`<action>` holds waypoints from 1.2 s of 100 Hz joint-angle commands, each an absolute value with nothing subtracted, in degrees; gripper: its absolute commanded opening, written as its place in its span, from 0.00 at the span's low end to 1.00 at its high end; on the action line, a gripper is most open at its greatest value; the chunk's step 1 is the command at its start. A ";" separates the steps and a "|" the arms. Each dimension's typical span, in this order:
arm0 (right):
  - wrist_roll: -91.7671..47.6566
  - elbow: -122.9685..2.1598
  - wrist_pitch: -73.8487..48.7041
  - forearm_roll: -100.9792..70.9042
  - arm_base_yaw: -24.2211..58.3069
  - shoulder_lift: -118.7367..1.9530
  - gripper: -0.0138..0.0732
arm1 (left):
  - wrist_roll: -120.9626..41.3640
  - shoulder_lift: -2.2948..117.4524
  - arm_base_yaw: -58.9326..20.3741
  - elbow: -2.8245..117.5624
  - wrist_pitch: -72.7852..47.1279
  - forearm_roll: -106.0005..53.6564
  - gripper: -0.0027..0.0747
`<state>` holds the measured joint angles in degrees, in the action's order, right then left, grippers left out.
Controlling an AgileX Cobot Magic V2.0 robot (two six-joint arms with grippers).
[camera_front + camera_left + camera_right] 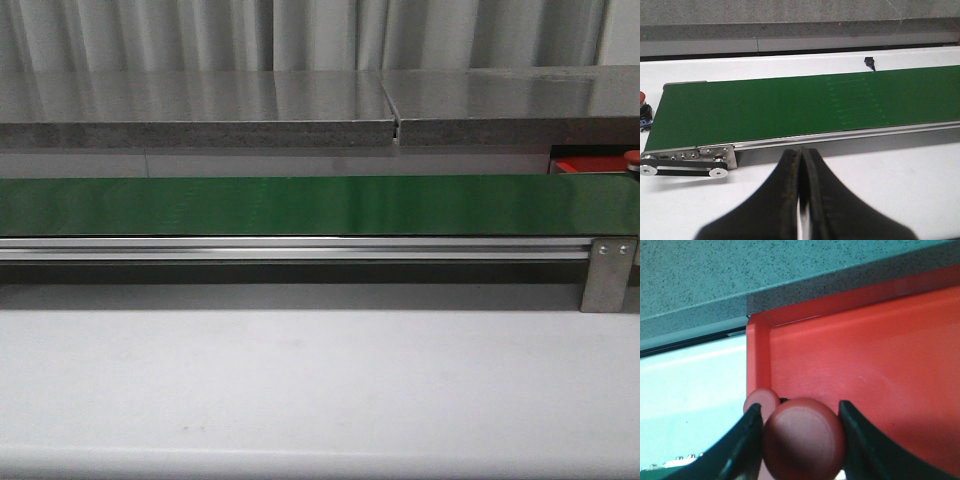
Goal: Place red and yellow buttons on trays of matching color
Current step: 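Carry the red button with the right gripper and release it in the red tray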
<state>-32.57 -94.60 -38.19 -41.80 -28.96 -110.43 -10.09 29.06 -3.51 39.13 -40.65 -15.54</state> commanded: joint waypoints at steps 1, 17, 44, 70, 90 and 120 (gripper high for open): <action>-32.56 -98.19 -36.52 -44.78 -29.33 -109.34 0.22 | -9.95 29.49 -4.04 40.60 -36.15 -16.74 0.01; -32.56 -100.71 -36.29 -45.13 -29.22 -113.31 0.22 | -9.95 29.49 -4.04 40.60 -36.15 -16.74 0.01; -32.56 -102.21 -34.20 -50.13 -28.91 -119.24 0.22 | -9.95 29.49 -4.04 40.60 -36.15 -16.74 0.01; -32.82 -102.21 -31.89 -50.57 -27.41 -122.44 0.22 | -9.95 29.49 -4.04 40.60 -36.15 -16.74 0.01; -32.82 -102.21 -29.75 -50.89 -26.51 -124.23 0.22 | -9.95 29.49 -4.04 40.60 -36.15 -16.74 0.01; -32.82 -102.21 -30.17 -50.90 -26.51 -124.34 0.61 | -9.95 29.49 -4.04 40.60 -36.15 -16.74 0.01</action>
<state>-32.45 -100.40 -31.53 -48.85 -26.50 -127.89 -10.09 29.06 -3.51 39.13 -40.65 -15.54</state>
